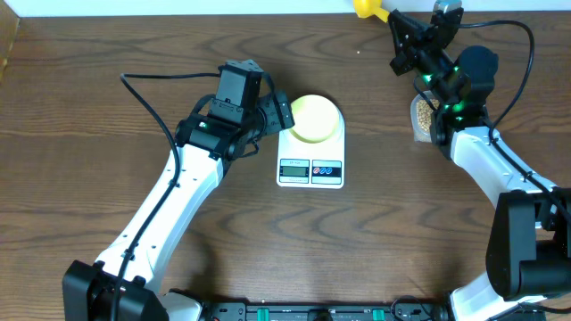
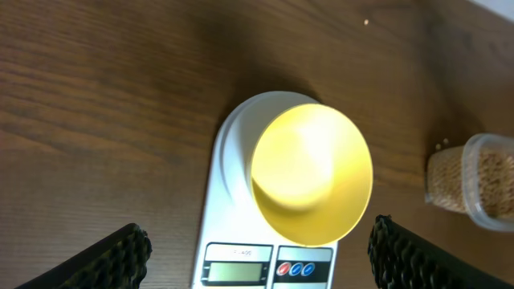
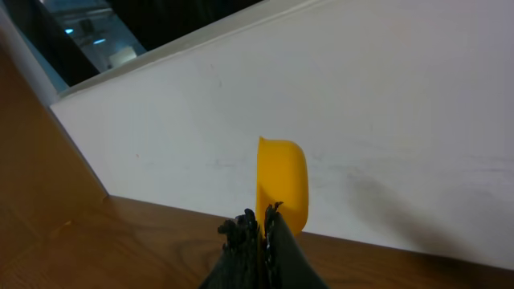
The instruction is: Scoop item into bowl and weigh 50g on scale
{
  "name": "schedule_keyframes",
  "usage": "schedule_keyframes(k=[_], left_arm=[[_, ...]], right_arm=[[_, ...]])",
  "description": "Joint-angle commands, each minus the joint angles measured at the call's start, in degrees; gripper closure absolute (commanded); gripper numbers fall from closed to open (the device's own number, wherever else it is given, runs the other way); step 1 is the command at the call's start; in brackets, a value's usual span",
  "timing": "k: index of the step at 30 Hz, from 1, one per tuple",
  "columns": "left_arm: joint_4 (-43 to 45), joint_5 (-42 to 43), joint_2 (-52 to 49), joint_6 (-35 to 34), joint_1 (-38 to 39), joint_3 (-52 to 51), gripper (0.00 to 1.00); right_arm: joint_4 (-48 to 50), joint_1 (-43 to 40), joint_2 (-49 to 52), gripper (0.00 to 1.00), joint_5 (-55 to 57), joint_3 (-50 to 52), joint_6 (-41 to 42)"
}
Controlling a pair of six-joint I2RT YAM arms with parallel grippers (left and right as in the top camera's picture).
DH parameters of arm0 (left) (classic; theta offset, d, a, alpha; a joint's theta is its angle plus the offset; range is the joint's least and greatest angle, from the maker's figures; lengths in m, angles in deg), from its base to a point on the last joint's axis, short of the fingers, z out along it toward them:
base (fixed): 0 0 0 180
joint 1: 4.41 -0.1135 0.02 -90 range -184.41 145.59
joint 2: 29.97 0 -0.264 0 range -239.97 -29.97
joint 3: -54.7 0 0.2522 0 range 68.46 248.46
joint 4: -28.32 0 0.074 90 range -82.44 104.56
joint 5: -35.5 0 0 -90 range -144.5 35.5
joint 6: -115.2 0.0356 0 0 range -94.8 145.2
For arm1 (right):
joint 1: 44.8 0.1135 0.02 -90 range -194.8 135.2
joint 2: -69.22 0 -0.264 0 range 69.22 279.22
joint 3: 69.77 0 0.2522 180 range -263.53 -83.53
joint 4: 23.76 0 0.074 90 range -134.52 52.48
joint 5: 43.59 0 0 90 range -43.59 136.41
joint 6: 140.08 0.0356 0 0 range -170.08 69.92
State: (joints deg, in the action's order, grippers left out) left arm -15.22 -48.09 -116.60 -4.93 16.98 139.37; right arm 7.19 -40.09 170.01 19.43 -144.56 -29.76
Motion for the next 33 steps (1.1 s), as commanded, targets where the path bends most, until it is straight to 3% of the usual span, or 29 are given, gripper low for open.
schedule_keyframes(k=[1, 7, 13, 20, 33], left_arm=[[-0.9, -1.2, 0.6, 3.8, -0.1, 0.2, 0.11], [-1.6, -1.2, 0.6, 6.0, -0.1, 0.2, 0.11], [-3.5, -1.2, 0.6, 18.9, -0.1, 0.2, 0.11], [-5.6, -1.2, 0.6, 25.5, -0.1, 0.2, 0.11], [-5.8, -1.2, 0.6, 25.4, -0.1, 0.2, 0.11]], right_arm=[[-0.3, -0.4, -0.1, 0.99, 1.2, -0.9, -0.9], [-0.7, -0.4, -0.1, 0.99, 1.2, -0.9, -0.9], [-0.8, -0.6, -0.1, 0.99, 1.2, -0.9, -1.1], [-0.5, -0.6, -0.1, 0.99, 1.0, -0.9, -1.1], [-0.6, -0.6, -0.2, 0.99, 0.5, -1.0, -0.5]])
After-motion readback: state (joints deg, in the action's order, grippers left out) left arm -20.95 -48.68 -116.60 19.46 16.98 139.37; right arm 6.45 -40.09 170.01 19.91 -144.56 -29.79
